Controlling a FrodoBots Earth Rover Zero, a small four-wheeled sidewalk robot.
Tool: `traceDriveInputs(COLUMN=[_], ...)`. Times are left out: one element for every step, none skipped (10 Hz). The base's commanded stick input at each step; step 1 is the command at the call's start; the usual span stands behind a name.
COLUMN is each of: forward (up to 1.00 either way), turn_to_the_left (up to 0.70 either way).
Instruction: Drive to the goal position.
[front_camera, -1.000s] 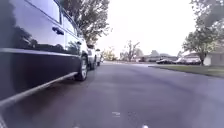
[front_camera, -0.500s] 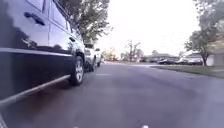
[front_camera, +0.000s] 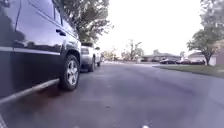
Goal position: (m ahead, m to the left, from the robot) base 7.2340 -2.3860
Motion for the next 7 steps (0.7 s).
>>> traceDriveInputs(forward=[1.00, 1.00, 1.00, 1.00, 1.00, 1.00, 1.00], turn_to_the_left=[0.00, 0.00, 0.00, 0.00, 0.00, 0.00, 0.00])
